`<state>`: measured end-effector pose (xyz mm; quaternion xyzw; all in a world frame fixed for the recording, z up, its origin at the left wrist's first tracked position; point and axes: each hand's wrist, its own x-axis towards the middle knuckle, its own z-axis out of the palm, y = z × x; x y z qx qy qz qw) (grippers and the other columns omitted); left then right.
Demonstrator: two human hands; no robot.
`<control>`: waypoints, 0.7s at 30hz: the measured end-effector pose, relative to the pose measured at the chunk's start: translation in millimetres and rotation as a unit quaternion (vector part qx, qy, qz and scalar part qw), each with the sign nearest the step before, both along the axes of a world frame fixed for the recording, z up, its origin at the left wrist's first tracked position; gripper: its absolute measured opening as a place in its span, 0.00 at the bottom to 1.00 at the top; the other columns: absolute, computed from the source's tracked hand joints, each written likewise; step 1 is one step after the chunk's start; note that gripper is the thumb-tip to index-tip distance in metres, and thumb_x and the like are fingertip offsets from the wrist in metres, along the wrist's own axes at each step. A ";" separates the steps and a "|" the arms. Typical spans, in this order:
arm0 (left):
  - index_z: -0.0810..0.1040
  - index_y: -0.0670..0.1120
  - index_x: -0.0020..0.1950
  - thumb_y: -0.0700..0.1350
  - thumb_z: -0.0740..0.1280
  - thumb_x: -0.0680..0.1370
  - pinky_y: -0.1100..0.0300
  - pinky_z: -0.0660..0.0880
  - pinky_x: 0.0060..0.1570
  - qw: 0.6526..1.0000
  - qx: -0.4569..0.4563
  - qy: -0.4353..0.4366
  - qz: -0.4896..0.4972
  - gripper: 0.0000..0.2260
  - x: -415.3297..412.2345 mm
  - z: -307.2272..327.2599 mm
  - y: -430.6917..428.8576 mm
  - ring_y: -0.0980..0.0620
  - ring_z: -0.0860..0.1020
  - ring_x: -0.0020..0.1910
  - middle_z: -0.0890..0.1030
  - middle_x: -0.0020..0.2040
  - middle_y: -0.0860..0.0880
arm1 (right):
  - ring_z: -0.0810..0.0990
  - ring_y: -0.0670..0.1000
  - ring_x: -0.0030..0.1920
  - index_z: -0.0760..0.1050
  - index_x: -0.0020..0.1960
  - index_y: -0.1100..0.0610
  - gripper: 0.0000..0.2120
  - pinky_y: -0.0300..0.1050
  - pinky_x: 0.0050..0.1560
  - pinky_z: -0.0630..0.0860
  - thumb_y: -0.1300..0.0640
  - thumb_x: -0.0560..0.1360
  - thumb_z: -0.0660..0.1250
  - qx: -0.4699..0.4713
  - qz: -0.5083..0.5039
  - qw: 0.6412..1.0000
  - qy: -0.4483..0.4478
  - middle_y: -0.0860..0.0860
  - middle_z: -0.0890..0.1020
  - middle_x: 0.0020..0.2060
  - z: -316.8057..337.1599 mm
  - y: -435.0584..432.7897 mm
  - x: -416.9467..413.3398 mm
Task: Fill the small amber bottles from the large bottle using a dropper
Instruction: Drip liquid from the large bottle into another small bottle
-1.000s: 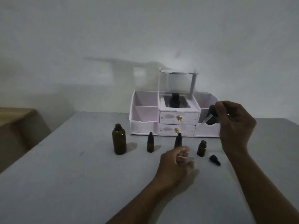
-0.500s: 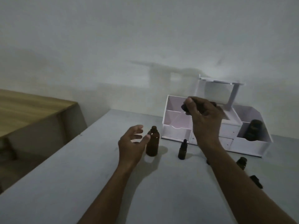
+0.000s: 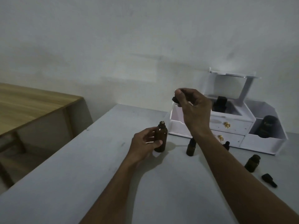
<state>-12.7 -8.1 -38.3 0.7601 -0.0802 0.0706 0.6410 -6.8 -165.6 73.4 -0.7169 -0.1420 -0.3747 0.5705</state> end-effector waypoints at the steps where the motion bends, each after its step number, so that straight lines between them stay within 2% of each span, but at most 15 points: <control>1: 0.77 0.53 0.63 0.39 0.75 0.71 0.74 0.73 0.39 1.000 0.002 -0.001 0.004 0.23 -0.1 -0.2 -0.1 0.64 0.78 0.48 0.80 0.51 0.59 | 0.85 0.39 0.41 0.81 0.50 0.50 0.04 0.36 0.46 0.81 0.53 0.76 0.71 0.000 0.004 1.000 -0.002 0.39 0.84 0.39 1.6 0.8 0.7; 3: 0.77 0.54 0.63 0.39 0.75 0.71 0.75 0.73 0.39 1.000 0.003 -0.002 0.005 0.23 0.1 -1.7 -0.2 0.62 0.79 0.50 0.80 0.51 0.59 | 0.85 0.41 0.40 0.81 0.49 0.51 0.04 0.37 0.45 0.81 0.53 0.76 0.71 0.004 0.014 1.000 -0.001 0.41 0.84 0.38 3.2 2.1 1.9; 6: 0.76 0.53 0.64 0.39 0.75 0.71 0.74 0.73 0.43 1.000 0.015 0.002 0.007 0.23 0.1 -0.7 -1.0 0.60 0.78 0.51 0.79 0.53 0.58 | 0.85 0.40 0.39 0.81 0.48 0.49 0.02 0.32 0.44 0.79 0.52 0.75 0.71 -0.015 0.021 1.000 0.010 0.39 0.84 0.37 0.6 2.6 5.1; 9: 0.75 0.51 0.66 0.40 0.75 0.72 0.63 0.74 0.54 1.000 0.020 0.006 0.007 0.24 0.1 0.9 -2.7 0.55 0.78 0.55 0.79 0.57 0.55 | 0.83 0.37 0.38 0.81 0.49 0.51 0.04 0.25 0.41 0.75 0.53 0.75 0.71 -0.054 0.029 0.997 0.038 0.40 0.83 0.36 -9.5 5.2 8.2; 11: 0.75 0.50 0.66 0.41 0.75 0.72 0.58 0.74 0.57 1.000 0.020 0.003 0.004 0.24 0.0 0.9 -2.4 0.53 0.78 0.57 0.80 0.60 0.52 | 0.83 0.36 0.38 0.82 0.50 0.53 0.06 0.22 0.39 0.73 0.52 0.75 0.71 -0.082 0.032 0.994 0.061 0.41 0.83 0.36 -20.2 8.2 9.3; 15: 0.76 0.54 0.63 0.41 0.75 0.71 0.67 0.75 0.49 1.000 0.014 -0.006 0.003 0.22 -0.6 0.0 -0.2 0.53 0.80 0.56 0.81 0.58 0.53 | 0.84 0.38 0.38 0.83 0.48 0.52 0.06 0.24 0.40 0.74 0.51 0.75 0.72 -0.105 0.030 0.990 0.086 0.43 0.84 0.37 -42.1 9.7 12.3; 19: 0.75 0.51 0.66 0.43 0.75 0.72 0.56 0.75 0.57 1.000 0.021 -0.003 0.004 0.23 -1.9 1.0 -1.7 0.50 0.79 0.58 0.80 0.62 0.50 | 0.83 0.40 0.41 0.85 0.48 0.52 0.08 0.28 0.43 0.77 0.49 0.74 0.73 -0.127 0.008 0.987 0.100 0.43 0.85 0.39 -57.3 10.8 14.6; 21: 0.74 0.51 0.67 0.44 0.75 0.72 0.56 0.75 0.57 1.000 0.026 -0.003 0.004 0.24 -1.9 1.1 -2.3 0.50 0.79 0.59 0.79 0.63 0.50 | 0.83 0.40 0.41 0.84 0.47 0.53 0.07 0.31 0.44 0.79 0.49 0.74 0.73 -0.122 0.007 0.987 0.104 0.43 0.85 0.38 -60.6 12.8 14.5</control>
